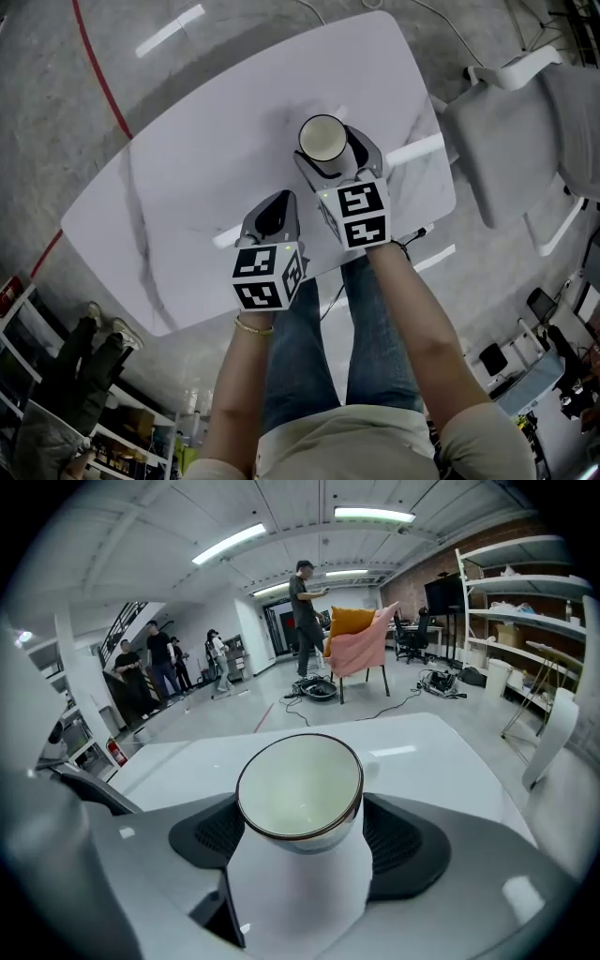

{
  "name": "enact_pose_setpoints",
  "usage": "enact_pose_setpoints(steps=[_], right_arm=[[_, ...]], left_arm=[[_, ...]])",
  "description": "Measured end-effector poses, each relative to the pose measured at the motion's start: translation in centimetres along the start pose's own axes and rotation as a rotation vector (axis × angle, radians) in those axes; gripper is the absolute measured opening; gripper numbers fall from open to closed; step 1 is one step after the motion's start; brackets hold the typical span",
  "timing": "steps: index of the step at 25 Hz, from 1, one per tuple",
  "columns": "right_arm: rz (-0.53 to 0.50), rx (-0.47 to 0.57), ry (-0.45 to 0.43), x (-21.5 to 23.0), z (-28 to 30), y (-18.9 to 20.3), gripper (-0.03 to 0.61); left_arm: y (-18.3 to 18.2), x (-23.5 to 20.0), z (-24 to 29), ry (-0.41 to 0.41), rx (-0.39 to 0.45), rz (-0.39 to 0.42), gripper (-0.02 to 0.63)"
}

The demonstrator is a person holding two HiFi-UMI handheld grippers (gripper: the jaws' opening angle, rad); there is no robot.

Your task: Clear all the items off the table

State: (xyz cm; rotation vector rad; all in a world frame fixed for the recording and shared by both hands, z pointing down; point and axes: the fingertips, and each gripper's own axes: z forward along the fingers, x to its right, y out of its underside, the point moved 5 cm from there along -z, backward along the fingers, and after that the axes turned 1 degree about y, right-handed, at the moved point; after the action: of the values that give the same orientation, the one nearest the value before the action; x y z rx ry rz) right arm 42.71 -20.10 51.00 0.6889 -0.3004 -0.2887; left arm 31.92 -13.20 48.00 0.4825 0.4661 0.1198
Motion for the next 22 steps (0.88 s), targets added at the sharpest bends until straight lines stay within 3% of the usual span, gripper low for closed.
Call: enact_pose_setpoints(steps=[22], right_arm=[[-0.124,0.158,-0.007,0.1,3.0,-0.7,0.405]], left_arm=[[3.1,0.4,1.7,-0.001,-0.064,0.029,0.008]])
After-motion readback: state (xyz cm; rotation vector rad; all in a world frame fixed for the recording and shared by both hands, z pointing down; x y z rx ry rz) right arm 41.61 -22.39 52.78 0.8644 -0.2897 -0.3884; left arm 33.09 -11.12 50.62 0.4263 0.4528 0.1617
